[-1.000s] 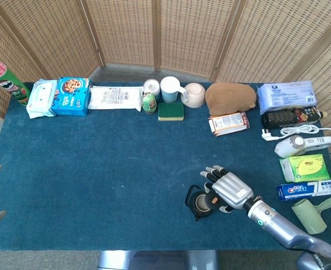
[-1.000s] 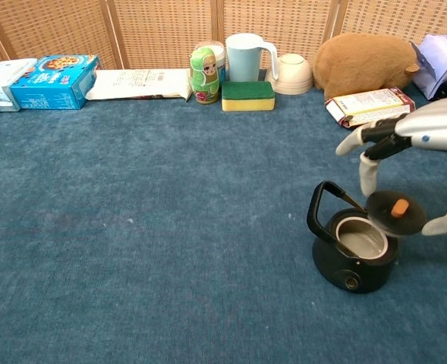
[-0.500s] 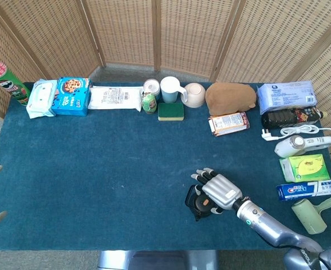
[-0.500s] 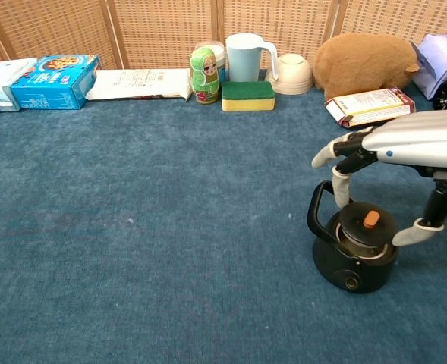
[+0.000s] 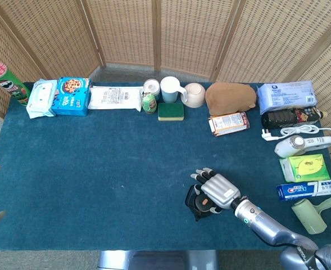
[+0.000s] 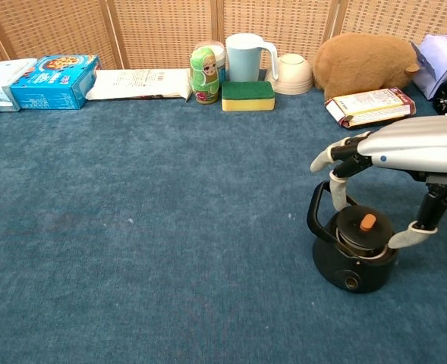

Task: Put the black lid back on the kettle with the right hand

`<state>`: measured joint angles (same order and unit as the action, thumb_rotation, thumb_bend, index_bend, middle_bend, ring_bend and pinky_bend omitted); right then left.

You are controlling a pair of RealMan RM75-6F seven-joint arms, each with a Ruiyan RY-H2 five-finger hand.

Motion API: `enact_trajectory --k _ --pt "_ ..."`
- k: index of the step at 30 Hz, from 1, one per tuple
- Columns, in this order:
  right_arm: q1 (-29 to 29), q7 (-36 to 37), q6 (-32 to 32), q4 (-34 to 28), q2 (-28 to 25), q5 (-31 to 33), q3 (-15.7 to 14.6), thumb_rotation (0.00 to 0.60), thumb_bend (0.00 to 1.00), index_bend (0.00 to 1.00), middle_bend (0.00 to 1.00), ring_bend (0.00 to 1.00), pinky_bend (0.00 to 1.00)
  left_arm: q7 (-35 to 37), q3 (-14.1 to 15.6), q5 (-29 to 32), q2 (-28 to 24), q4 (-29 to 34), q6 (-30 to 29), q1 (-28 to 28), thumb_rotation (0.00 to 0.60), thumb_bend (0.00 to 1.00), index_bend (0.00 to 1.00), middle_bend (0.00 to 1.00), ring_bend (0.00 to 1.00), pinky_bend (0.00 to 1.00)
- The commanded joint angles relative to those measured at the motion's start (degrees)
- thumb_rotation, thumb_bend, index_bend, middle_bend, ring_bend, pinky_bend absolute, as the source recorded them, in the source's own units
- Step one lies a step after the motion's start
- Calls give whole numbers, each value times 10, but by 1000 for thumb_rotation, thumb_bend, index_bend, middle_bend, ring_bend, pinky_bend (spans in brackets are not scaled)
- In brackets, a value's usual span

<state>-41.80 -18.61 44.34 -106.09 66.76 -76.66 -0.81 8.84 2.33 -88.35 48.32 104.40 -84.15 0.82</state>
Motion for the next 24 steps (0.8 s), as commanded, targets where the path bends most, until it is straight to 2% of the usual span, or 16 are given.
enact_trajectory --k 1,5,9,19,24 --pt "0 1 0 0 -1 1 0 600 260 340 90 58 0 0 0 0 0 0 0 0 600 57 0 0 0 42" --pt "-1 4 -1 -2 -5 4 1 600 256 233 84 55 0 -3 0 0 1 0 1 1 600 56 0 0 0 42" --pt "-1 10 -3 -6 -10 1 -1 600 256 168 77 50 0 -6 0 0 2 1 2 1 600 56 0 0 0 42" --pt "5 22 13 -19 -26 -8 3 600 255 151 72 46 0 -6 1 -1 2 2 1 0 600 57 0 0 0 42" --pt "13 46 35 -3 -11 -20 12 600 250 125 68 46 0 -7 2 -4 2 2 0 0 600 56 0 0 0 42"
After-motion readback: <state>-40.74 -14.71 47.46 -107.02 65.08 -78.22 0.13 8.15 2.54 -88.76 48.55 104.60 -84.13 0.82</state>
